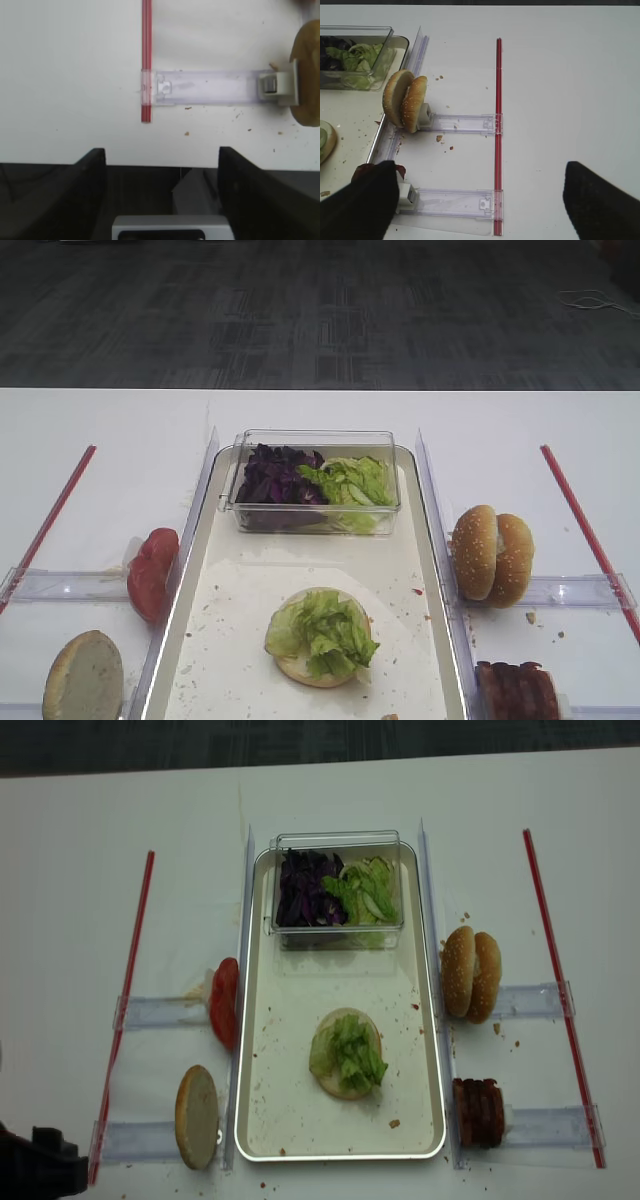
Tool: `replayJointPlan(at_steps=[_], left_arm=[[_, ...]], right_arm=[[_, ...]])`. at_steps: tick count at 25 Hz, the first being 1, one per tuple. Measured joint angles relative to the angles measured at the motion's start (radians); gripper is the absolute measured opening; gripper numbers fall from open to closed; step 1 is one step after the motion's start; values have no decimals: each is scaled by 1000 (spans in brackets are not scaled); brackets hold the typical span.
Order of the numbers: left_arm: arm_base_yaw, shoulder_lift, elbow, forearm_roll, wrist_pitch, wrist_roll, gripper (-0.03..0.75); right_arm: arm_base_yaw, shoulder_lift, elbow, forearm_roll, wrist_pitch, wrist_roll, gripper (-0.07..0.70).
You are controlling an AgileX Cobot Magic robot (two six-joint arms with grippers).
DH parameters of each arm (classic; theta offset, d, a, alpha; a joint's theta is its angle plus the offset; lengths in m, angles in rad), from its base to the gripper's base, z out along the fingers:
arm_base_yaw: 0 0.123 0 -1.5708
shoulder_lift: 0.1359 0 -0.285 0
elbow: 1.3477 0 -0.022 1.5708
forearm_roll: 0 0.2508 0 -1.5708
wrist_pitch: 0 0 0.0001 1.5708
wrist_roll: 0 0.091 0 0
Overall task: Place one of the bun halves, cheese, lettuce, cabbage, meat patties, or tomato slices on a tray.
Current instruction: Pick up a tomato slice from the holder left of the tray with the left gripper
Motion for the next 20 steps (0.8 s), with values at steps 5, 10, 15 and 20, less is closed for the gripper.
replayJointPlan(at_steps=[5,10,15,20], left_arm=[[0,181,0,0,-7,-4,470],[0,311,0,0,-14,-4,470],[0,342,-4,2,-18,-4,470],[0,410,-47,6,-48,-19,470]], right_arm=[[0,0,0,0,0,0,689],[0,0,0,0,0,0,689],[0,0,0,0,0,0,689],[0,0,0,0,0,0,689]])
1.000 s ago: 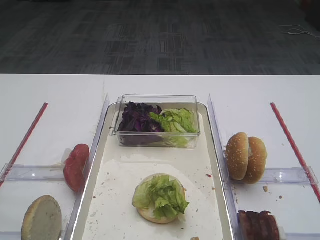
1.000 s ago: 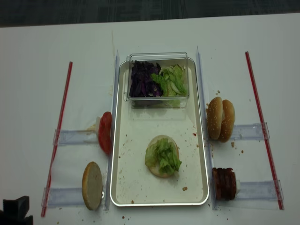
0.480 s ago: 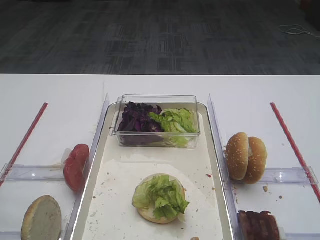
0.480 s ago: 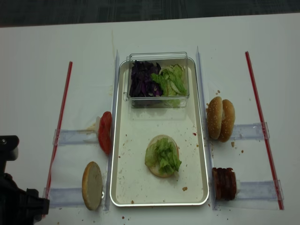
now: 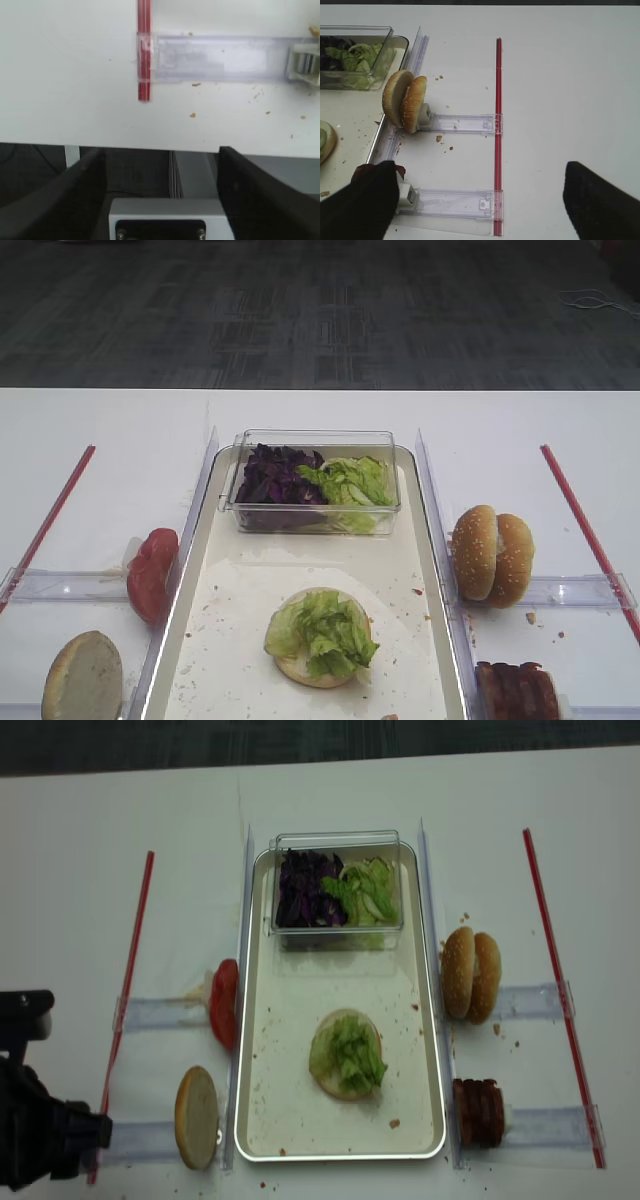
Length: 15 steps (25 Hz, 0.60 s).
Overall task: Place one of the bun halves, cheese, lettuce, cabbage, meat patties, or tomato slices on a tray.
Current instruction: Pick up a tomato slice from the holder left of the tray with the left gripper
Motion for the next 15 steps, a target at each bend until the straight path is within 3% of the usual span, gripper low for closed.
replayJointPlan(at_steps=[6,15], left_arm=[[0,202,-128,5,-75,-10,470],[0,525,-399,5,-93,-13,470]], right_arm=[[0,0,0,0,0,0,689],[0,0,0,0,0,0,689]])
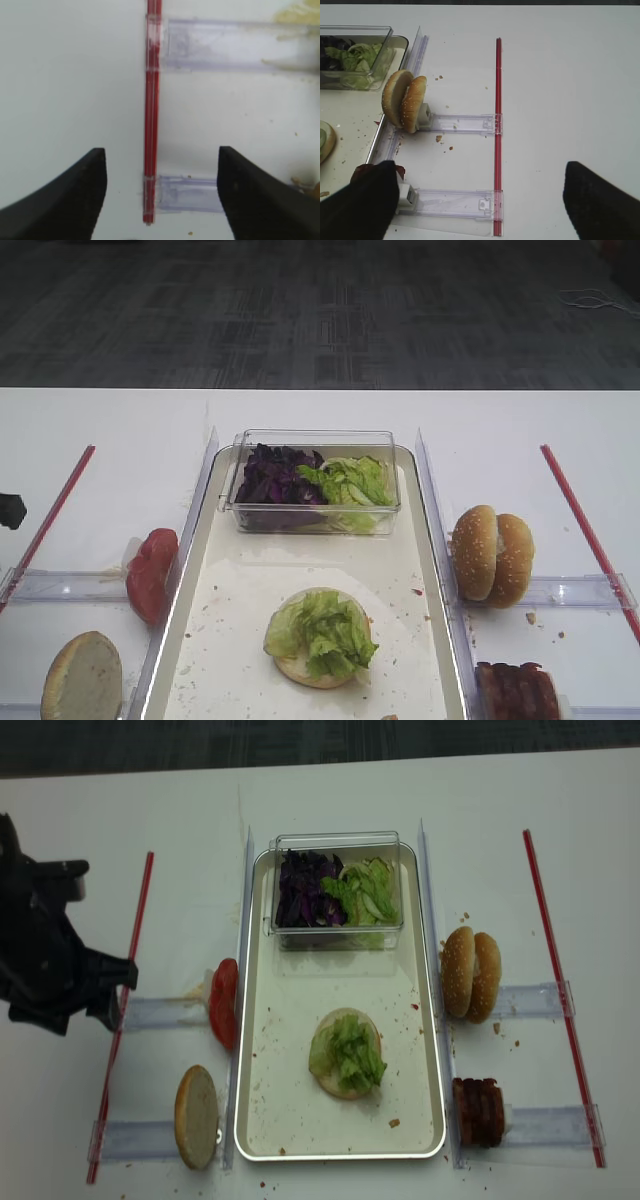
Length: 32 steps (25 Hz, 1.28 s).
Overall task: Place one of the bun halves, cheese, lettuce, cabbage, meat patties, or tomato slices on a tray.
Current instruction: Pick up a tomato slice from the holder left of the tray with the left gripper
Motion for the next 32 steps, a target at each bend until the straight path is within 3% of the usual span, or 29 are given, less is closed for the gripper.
replayJointPlan(at_steps=[8,19,27,32], left_arm=[[0,105,-151,2,33,0,470],[-16,110,-172,5,64,0,470],[-184,110,-172,-10,58,-26,470],[-328,110,-172,-35,19,-53,470]], right_arm=[[0,0,0,0,0,4,689],[0,0,0,0,0,4,689],[0,0,0,0,0,4,689],[0,0,0,0,0,4,689]])
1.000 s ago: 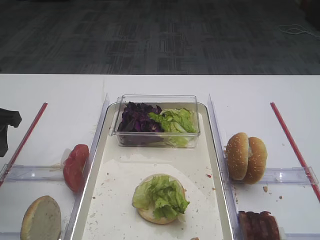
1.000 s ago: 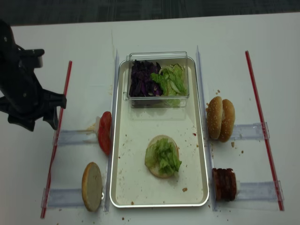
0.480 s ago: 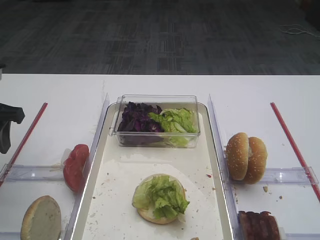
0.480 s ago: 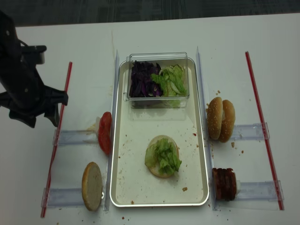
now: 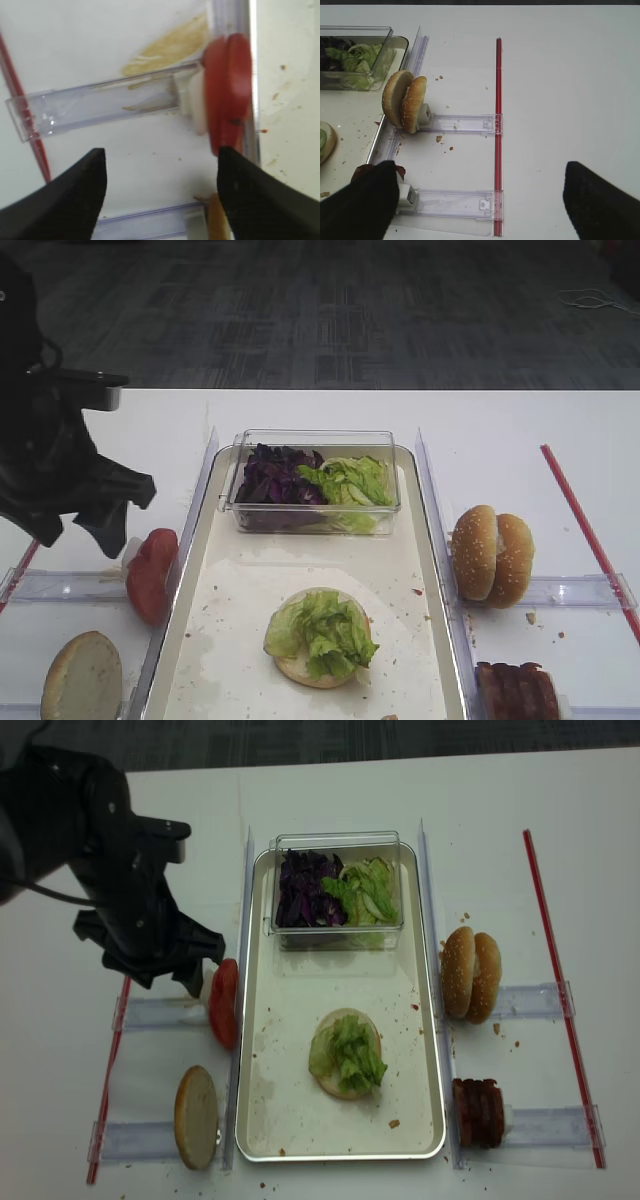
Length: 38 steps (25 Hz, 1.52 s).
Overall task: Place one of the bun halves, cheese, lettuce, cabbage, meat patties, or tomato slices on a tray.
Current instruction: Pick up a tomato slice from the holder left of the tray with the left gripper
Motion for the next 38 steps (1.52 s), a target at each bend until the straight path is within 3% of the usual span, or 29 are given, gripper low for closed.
replayJointPlan(at_steps=[6,9,38], left_arm=[[-138,0,0,-7,-52,-45,470],[-167,2,0,-14,-70,-54,470],[-167,82,-5,-80,-125,-56,470]], right_arm=[[0,0,0,0,0,0,689],[0,0,0,0,0,0,689],[0,0,0,0,0,-2,689]])
